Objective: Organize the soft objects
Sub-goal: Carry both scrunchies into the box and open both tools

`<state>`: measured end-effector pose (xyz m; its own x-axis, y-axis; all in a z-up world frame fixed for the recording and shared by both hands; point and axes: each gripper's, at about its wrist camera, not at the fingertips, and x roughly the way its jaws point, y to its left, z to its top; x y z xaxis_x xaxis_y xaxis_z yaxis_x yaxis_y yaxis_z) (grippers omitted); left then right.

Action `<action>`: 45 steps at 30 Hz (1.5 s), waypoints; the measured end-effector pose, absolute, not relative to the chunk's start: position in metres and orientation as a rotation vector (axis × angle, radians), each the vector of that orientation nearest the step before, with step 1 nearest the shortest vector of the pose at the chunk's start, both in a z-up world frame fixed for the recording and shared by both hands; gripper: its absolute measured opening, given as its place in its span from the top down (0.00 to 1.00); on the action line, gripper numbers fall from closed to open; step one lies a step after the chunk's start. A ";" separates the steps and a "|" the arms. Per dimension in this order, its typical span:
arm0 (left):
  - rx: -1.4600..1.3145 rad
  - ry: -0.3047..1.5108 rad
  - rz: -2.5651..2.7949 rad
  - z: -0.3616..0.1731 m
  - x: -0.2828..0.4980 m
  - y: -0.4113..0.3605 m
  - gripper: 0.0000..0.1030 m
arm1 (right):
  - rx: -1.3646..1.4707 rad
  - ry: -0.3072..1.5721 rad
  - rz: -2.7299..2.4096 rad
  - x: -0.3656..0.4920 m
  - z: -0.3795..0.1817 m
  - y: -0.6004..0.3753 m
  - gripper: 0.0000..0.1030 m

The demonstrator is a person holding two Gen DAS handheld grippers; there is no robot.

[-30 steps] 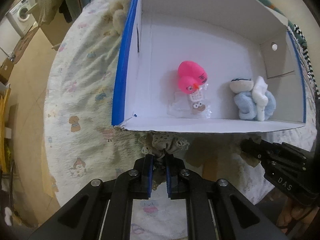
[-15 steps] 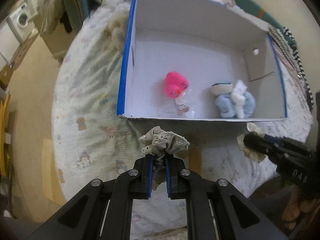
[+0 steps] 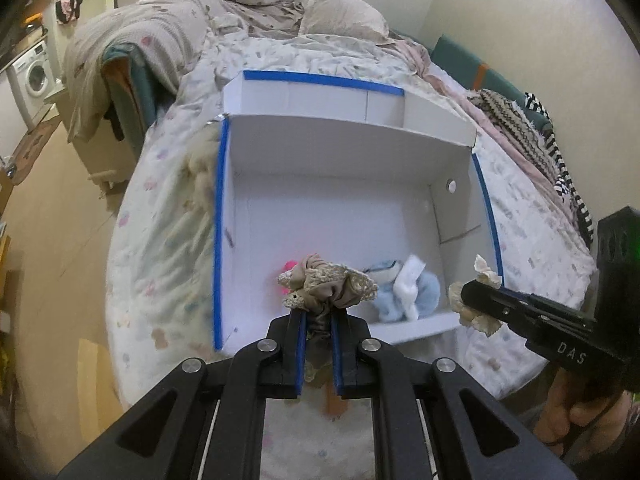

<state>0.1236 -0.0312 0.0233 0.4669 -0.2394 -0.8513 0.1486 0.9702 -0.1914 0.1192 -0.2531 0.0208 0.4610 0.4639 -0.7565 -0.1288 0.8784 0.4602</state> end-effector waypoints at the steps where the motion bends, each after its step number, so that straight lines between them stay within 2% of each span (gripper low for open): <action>1: -0.096 1.059 -0.248 0.022 0.129 -0.035 0.91 | 0.370 1.033 0.364 0.121 0.017 -0.255 0.78; 20: -0.024 1.135 -0.190 -0.052 0.170 -0.052 0.91 | 0.360 1.157 0.294 0.161 -0.044 -0.233 0.78; 32: -0.036 1.171 -0.168 -0.072 0.177 -0.058 0.90 | 0.358 1.235 0.299 0.174 -0.074 -0.211 0.78; 45: -0.025 1.198 -0.143 -0.079 0.178 -0.059 0.90 | 0.363 1.258 0.295 0.175 -0.079 -0.207 0.78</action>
<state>0.1778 -0.0589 -0.0792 0.3561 -0.1245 -0.9261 0.0976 0.9906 -0.0957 0.1753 -0.2070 -0.0786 0.2833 0.4106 -0.8667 -0.0181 0.9058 0.4232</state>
